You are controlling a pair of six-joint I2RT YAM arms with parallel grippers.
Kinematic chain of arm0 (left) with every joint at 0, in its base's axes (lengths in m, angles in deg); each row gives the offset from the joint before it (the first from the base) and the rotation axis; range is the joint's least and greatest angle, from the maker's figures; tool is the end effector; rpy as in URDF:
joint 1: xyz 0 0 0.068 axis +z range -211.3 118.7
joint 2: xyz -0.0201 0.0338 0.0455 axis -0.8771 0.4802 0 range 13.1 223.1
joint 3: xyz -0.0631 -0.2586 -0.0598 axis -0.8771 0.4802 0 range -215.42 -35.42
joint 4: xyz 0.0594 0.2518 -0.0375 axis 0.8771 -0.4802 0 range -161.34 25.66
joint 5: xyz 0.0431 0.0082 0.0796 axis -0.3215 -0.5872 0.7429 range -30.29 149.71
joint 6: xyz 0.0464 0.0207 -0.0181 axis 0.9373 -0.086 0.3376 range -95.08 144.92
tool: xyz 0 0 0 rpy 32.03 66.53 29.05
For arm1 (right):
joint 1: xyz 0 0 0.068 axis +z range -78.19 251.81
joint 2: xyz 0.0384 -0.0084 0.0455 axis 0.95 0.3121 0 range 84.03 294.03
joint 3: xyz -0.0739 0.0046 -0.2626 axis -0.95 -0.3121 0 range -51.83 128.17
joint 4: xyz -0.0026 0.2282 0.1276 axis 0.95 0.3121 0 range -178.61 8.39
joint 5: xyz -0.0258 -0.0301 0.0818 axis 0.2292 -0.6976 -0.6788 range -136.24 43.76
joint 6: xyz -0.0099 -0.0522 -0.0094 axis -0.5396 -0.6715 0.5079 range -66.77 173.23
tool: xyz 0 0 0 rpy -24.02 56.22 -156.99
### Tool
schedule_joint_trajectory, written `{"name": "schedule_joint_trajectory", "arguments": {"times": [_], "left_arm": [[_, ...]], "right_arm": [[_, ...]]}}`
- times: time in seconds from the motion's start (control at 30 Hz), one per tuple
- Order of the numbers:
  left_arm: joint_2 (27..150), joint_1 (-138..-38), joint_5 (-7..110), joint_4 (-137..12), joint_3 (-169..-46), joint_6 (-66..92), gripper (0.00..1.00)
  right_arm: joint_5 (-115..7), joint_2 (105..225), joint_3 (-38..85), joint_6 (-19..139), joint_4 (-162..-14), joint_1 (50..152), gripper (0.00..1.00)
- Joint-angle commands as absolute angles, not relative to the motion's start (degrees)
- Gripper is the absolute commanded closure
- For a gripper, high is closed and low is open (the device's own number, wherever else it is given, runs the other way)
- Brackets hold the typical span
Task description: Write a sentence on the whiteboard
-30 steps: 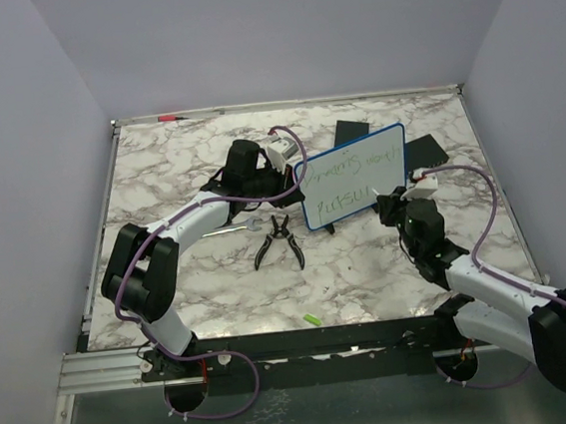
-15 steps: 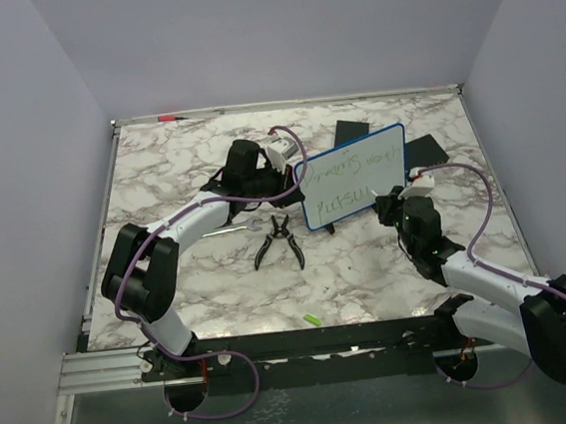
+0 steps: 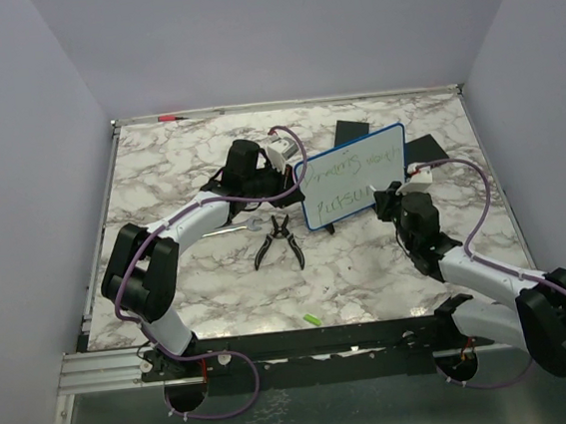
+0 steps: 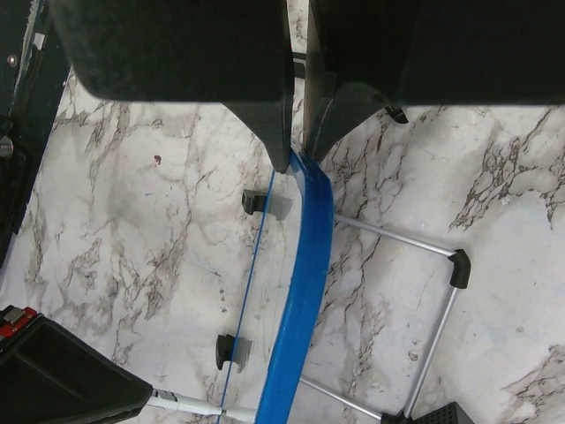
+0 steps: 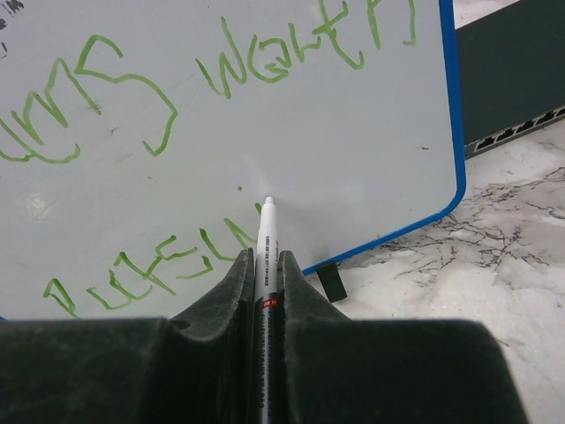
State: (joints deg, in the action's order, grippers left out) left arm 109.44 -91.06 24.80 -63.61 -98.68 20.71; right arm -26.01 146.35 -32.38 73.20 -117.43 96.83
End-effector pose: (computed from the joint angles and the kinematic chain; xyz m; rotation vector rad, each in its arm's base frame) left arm 0.3148 -0.2035 0.2372 0.8388 2.0157 -0.9928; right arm 0.2063 0.0826 0.1984 0.1702 1.7991 0.2394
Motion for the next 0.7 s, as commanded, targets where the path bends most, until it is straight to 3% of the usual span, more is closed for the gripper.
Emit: {"name": "schedule_joint_trajectory", "arguments": {"times": [0.0,0.67], "left_arm": [[110.68,-91.61,27.41,-66.35,-98.80,22.55,1.00],[110.71,-91.62,27.32,-66.36,-98.87,22.57,1.00]], "right_arm": [[-26.21,147.84,-30.82,72.02,-119.46,96.47,0.99],[-26.86,149.86,-33.25,75.40,-117.77,96.51,0.99]]}}
